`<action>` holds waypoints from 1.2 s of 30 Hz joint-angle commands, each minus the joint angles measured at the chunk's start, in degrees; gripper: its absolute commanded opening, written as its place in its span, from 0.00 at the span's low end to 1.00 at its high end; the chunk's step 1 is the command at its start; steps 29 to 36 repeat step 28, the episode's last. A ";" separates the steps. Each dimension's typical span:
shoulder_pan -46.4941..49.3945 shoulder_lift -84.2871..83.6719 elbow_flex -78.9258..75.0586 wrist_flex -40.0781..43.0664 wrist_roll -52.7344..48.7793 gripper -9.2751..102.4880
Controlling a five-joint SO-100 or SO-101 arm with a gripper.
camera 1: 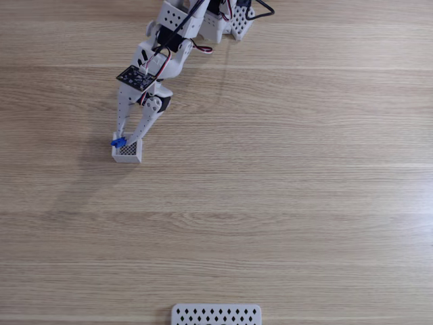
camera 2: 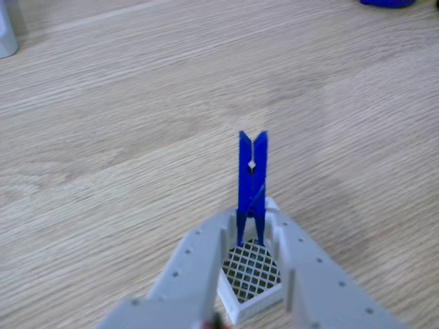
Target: Grasp a peg and put it in the crate.
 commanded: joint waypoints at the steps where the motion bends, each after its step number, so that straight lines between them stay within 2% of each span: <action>1: 0.88 1.85 -1.58 0.09 -0.53 0.20; 4: 0.88 1.93 -2.02 0.09 -0.53 0.25; 6: 0.88 2.02 -2.02 0.09 -0.53 0.24; 8: 0.88 2.11 -2.02 0.26 -0.79 0.20; 11: 0.88 3.43 -1.93 0.35 -1.05 0.06; 12: 0.79 4.39 -1.67 0.62 -1.14 0.05; 15: 0.00 7.91 -1.49 3.96 -1.14 0.09; 24: -1.58 19.95 -1.58 24.52 -1.32 0.08; 28: -3.87 24.87 -1.23 30.85 -1.23 0.08; 36: -3.87 24.87 -1.23 30.85 -1.23 0.08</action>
